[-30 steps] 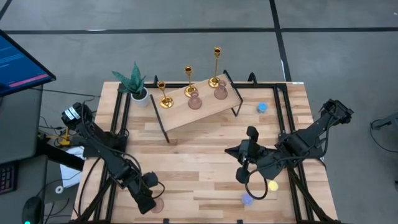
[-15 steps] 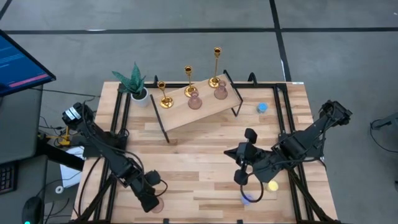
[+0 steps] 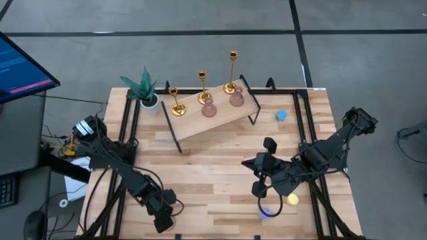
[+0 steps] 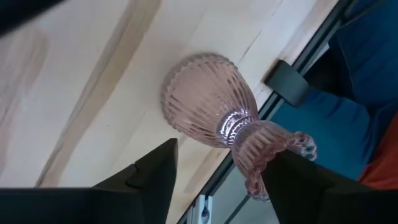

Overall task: Pick & Place candle stick holders
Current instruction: Put the pink glass candle holder on the shelf

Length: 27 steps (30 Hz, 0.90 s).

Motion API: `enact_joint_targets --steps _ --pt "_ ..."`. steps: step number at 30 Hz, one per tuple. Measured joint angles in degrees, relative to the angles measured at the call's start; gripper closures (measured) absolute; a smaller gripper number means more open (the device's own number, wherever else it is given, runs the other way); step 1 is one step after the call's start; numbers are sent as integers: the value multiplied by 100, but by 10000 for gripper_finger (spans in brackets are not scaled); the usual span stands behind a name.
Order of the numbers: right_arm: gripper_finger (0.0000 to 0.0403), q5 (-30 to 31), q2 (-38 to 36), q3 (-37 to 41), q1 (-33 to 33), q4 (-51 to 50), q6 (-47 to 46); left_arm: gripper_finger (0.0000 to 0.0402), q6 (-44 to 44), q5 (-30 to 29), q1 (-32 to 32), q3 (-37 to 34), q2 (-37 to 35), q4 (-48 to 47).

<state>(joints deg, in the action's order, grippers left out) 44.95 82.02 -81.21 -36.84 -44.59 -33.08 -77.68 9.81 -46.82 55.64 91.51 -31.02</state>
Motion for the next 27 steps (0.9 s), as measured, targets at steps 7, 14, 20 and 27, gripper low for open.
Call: enact_joint_targets --steps 7,14,20,27 --pt "403 4 0 0 -2 -1 0 324 190 10 16 -4 91 -32" --pt "403 7 0 0 -28 -24 0 371 121 -248 220 -77 31 -157" --pt "403 8 0 0 -76 -86 1 371 186 -784 498 -115 -633 -598" --pt "403 12 -2 0 -66 -185 1 372 64 -1553 883 -129 -1769 -1340"
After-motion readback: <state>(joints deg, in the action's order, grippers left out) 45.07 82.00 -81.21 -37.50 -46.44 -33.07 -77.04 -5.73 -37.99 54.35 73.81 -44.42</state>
